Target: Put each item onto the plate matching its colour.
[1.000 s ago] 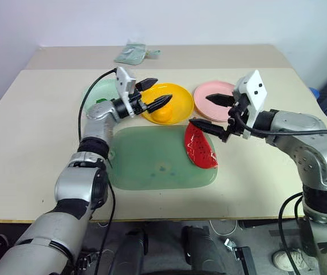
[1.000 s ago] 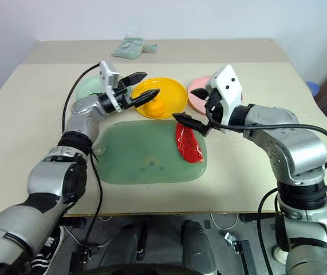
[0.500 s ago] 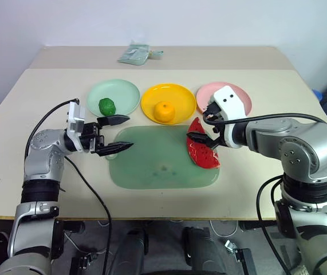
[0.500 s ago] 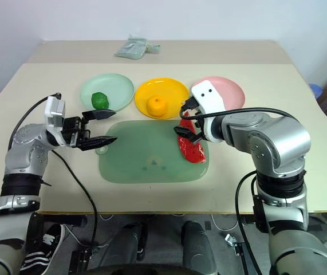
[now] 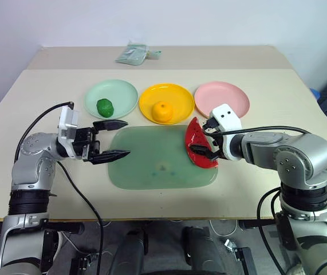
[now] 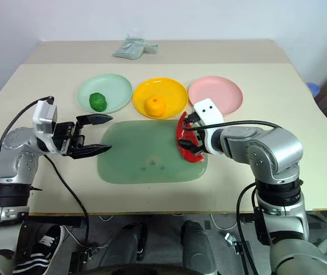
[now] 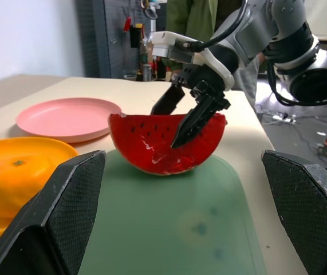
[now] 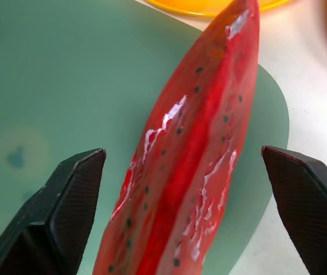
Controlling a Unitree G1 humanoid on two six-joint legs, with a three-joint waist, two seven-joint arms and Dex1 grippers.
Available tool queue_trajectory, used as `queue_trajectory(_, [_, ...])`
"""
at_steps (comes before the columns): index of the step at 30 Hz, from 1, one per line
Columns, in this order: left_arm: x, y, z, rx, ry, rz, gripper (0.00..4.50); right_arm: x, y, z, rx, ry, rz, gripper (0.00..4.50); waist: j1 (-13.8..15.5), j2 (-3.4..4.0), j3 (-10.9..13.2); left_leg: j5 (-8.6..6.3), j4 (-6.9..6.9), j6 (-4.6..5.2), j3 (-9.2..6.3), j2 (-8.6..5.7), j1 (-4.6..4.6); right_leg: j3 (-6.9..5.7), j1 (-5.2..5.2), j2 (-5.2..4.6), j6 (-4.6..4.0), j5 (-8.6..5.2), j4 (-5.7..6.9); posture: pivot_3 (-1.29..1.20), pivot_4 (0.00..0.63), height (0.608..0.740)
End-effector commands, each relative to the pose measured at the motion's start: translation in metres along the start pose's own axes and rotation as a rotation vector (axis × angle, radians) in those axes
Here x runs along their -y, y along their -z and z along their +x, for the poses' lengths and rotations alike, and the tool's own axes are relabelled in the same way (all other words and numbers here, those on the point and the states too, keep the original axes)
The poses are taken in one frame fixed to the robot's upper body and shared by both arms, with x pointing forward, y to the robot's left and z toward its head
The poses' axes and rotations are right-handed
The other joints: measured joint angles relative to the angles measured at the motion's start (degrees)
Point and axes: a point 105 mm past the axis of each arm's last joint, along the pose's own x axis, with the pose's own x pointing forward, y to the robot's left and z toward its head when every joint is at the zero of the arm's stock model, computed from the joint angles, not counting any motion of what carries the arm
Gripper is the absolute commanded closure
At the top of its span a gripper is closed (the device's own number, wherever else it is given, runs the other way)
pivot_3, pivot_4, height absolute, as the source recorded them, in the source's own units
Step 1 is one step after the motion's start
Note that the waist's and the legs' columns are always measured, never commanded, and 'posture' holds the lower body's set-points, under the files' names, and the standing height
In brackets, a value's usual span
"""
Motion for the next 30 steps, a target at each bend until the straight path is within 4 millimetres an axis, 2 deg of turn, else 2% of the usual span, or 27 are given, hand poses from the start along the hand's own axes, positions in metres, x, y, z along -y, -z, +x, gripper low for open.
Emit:
queue_trajectory(1, [0.003, -0.006, 0.002, 0.005, 0.009, 0.043, 0.00, 0.001, 0.000, -0.003, 0.001, 0.001, -0.006, 1.81, 0.0, 0.00, 0.0, 0.00, 0.00, 0.00, 0.00, 0.00, 0.00, 0.00, 0.00, 0.00, 0.00, 0.00, 0.00, 0.00, 0.150, 0.740])
queue_trajectory(5, [0.001, -0.006, 0.002, 0.004, -0.008, 0.049, 0.00, 0.004, -0.005, -0.004, 0.011, 0.023, -0.010, 3.94, 0.1, 0.00, 0.0, 0.00, 0.00, 0.00, 0.01, 0.00, 0.01, 0.00, 0.01, 0.00, 0.00, 0.00, -0.01, 0.00, 0.150, 0.740])
queue_trajectory(6, [0.000, -0.007, 0.002, 0.005, -0.013, 0.056, 0.00, 0.006, -0.011, -0.006, 0.028, 0.027, -0.007, 4.28, 0.1, 0.00, 0.0, 0.00, 0.00, 0.00, 0.00, 0.00, 0.01, 0.00, 0.01, 0.00, 0.00, 0.00, -0.01, 0.00, 0.150, 0.740])
queue_trajectory(10, [-0.008, -0.012, 0.002, 0.037, -0.071, 0.050, 0.00, 0.019, -0.030, -0.014, 0.077, 0.074, 0.003, 4.28, 0.1, 0.00, 0.0, 0.00, 0.00, 0.00, 0.01, 0.00, 0.01, 0.00, 0.01, 0.00, 0.00, 0.00, -0.01, 0.00, 0.150, 0.740])
queue_trajectory(14, [-0.027, -0.014, 0.005, 0.056, -0.186, 0.081, 0.00, 0.030, -0.059, -0.023, 0.169, 0.103, -0.010, 4.28, 0.2, 0.01, 0.0, 0.00, 0.01, 0.00, 0.01, 0.00, 0.00, 0.00, 0.01, 0.00, 0.00, 0.00, -0.01, 0.00, 0.150, 0.740])
queue_trajectory(18, [-0.049, -0.016, 0.015, 0.072, -0.318, 0.097, 0.00, 0.073, -0.080, -0.022, 0.241, 0.261, -0.055, 4.28, 0.3, -0.01, 0.0, 0.00, 0.02, 0.00, 0.04, -0.02, 0.00, 0.00, 0.02, -0.01, 0.02, 0.01, -0.05, 0.00, 0.150, 0.740])
queue_trajectory(20, [-0.056, -0.019, 0.022, 0.104, -0.370, 0.115, 0.00, 0.088, -0.095, -0.017, 0.327, 0.279, -0.055, 4.28, 0.1, -0.01, 0.0, 0.00, -0.01, 0.01, 0.06, -0.02, 0.00, 0.00, 0.02, -0.01, 0.02, 0.00, -0.07, 0.00, 0.150, 0.740])
queue_trajectory(23, [-0.052, -0.019, 0.030, 0.118, -0.342, 0.102, 0.00, 0.107, -0.100, -0.009, 0.358, 0.324, -0.084, 4.28, -0.2, 0.00, 0.0, -0.01, -0.05, 0.01, 0.08, -0.01, 0.01, 0.01, -0.02, 0.00, 0.02, 0.00, -0.06, 0.00, 0.150, 0.740])
queue_trajectory(26, [-0.047, -0.020, 0.033, 0.130, -0.342, 0.100, 0.00, 0.127, -0.095, 0.002, 0.389, 0.389, -0.108, 4.28, -0.5, 0.00, 0.0, -0.01, -0.09, 0.02, 0.11, 0.00, 0.00, 0.03, -0.06, 0.00, 0.02, 0.00, -0.07, 0.00, 0.150, 0.740])
queue_trajectory(30, [-0.043, -0.017, 0.029, 0.103, -0.349, 0.112, 0.00, 0.136, -0.099, 0.008, 0.467, 0.411, -0.115, 4.28, -1.1, 0.03, 0.0, -0.01, -0.10, 0.01, 0.13, 0.00, 0.00, 0.06, -0.06, 0.00, 0.02, 0.00, -0.07, 0.00, 0.150, 0.740])
